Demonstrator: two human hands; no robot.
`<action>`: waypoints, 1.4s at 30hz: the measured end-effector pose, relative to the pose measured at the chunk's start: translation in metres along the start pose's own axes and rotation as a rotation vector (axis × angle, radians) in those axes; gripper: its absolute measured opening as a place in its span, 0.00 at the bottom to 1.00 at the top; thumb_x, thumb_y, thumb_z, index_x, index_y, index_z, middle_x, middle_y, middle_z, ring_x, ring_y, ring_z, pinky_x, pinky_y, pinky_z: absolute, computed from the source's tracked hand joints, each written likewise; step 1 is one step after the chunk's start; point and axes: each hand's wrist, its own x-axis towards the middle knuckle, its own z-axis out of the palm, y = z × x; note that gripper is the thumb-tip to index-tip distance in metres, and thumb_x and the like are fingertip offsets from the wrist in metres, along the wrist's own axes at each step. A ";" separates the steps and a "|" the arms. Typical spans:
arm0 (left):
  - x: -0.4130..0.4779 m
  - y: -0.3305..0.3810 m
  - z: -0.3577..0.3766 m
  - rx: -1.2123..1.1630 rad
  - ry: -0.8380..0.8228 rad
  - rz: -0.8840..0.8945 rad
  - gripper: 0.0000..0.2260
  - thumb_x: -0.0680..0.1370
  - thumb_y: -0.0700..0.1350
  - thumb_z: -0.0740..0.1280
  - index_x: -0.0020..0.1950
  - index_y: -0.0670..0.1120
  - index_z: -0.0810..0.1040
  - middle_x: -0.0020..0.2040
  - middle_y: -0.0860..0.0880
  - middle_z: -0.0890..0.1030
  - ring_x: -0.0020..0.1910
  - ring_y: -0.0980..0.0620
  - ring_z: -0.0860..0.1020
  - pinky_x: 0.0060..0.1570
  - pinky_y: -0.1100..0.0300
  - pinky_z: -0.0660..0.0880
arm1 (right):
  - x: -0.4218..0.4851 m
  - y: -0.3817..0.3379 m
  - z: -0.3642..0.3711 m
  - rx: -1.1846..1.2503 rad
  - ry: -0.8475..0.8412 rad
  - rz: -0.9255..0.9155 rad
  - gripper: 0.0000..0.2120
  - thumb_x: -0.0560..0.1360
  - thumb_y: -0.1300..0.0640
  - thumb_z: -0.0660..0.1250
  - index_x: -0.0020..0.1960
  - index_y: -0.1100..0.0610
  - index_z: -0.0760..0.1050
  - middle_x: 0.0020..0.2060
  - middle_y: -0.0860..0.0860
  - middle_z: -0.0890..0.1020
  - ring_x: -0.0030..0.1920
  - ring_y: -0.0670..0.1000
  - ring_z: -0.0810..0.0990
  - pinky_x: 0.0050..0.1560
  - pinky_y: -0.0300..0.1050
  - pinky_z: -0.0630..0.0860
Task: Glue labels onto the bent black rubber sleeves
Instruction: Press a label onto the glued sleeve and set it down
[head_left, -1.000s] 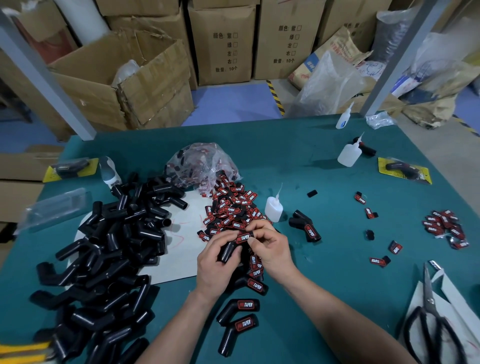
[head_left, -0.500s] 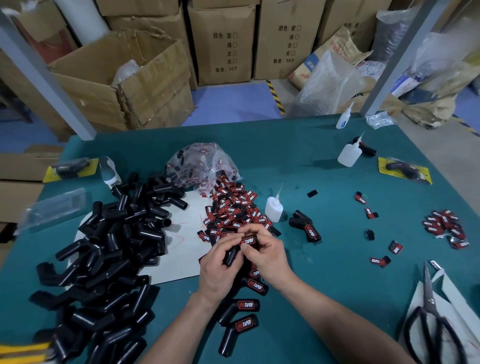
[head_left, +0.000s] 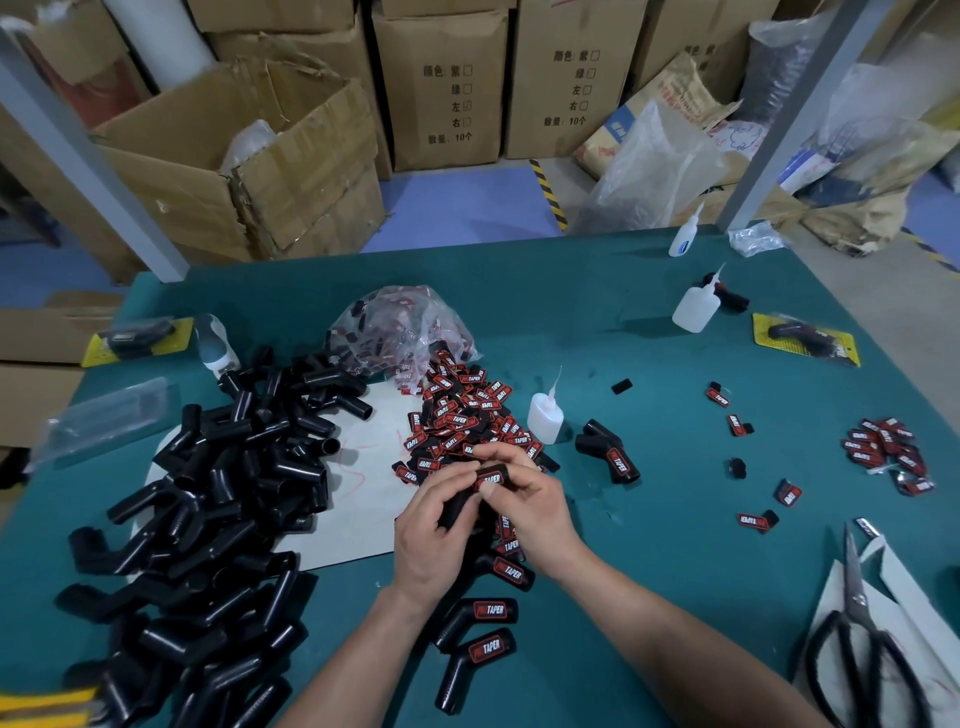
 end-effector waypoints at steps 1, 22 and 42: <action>0.000 -0.001 -0.001 0.008 0.010 0.021 0.10 0.79 0.42 0.71 0.60 0.49 0.81 0.63 0.61 0.81 0.62 0.55 0.81 0.65 0.64 0.74 | 0.001 -0.001 -0.001 0.036 0.021 0.010 0.05 0.74 0.56 0.71 0.41 0.56 0.84 0.60 0.52 0.82 0.62 0.54 0.80 0.64 0.47 0.75; 0.005 0.000 -0.006 -0.246 -0.024 -0.402 0.07 0.75 0.42 0.72 0.53 0.50 0.82 0.49 0.55 0.86 0.45 0.59 0.83 0.48 0.66 0.79 | 0.001 -0.001 -0.003 -0.131 0.086 -0.104 0.05 0.74 0.57 0.71 0.40 0.50 0.83 0.50 0.47 0.83 0.53 0.48 0.81 0.57 0.40 0.75; 0.003 0.008 -0.006 -0.191 -0.079 -0.207 0.15 0.80 0.46 0.62 0.61 0.63 0.80 0.55 0.60 0.84 0.54 0.56 0.82 0.57 0.63 0.76 | -0.006 -0.004 0.004 -0.194 0.060 -0.065 0.07 0.74 0.57 0.69 0.46 0.46 0.83 0.51 0.46 0.82 0.53 0.51 0.82 0.55 0.41 0.76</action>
